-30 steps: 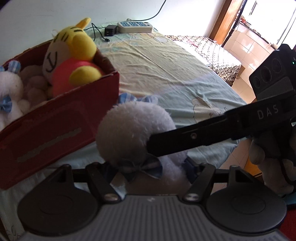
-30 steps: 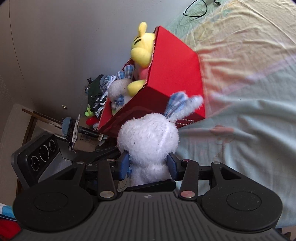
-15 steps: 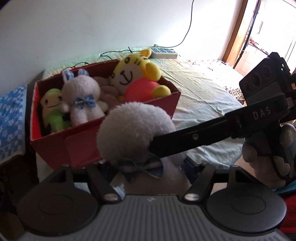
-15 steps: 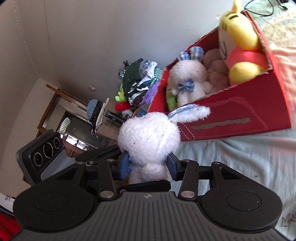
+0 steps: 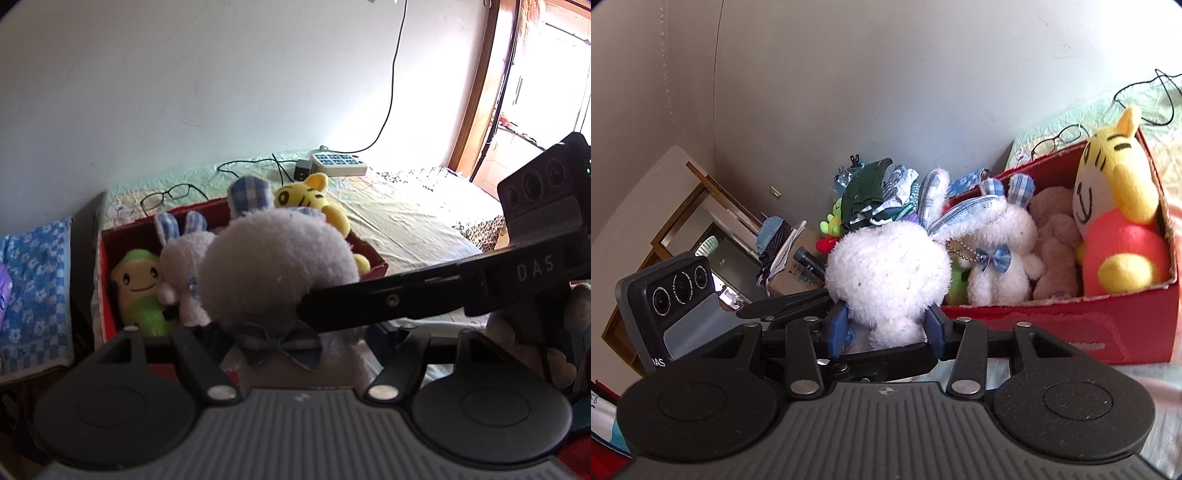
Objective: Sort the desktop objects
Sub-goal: 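Carry the necklace bunny with the right gripper over the red box, then lower the necklace bunny into the red box with the right gripper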
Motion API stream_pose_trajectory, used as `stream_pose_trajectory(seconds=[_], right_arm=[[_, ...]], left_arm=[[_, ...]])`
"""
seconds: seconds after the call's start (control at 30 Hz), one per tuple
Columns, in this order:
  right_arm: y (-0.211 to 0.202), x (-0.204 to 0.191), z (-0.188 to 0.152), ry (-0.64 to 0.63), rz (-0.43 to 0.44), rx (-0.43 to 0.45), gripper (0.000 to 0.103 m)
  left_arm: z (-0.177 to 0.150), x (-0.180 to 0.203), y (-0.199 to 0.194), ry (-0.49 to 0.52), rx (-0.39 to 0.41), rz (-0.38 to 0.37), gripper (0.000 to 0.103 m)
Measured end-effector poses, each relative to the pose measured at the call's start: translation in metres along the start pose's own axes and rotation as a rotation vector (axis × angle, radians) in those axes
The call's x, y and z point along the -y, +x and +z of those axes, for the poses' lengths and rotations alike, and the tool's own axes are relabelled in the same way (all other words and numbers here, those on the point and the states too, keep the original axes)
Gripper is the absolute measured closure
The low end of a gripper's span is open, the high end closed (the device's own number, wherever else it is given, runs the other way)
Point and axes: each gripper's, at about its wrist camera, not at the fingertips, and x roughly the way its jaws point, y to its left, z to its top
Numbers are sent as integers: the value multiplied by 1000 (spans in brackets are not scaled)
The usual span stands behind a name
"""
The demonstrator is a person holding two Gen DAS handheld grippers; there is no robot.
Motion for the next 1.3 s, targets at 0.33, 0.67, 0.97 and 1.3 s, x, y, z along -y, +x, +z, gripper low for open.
stream_pose_trajectory(seconds=[0.33,0.67,0.97,1.3], right_arm=[[0,27,34,-54,-108,100,56],[20,54,41,-54,-204,102,57],[33,64,44,-59,-254,85,57],[47,80,41,16,-306,-17,57]], left_arm=[[31,-1,53,-23,35,-23,28],[35,-18,101,-74,-29,-37,27],[35,-34,122,-124,-55,-47,26],[23,-38,137,-119,-122,-27,26]])
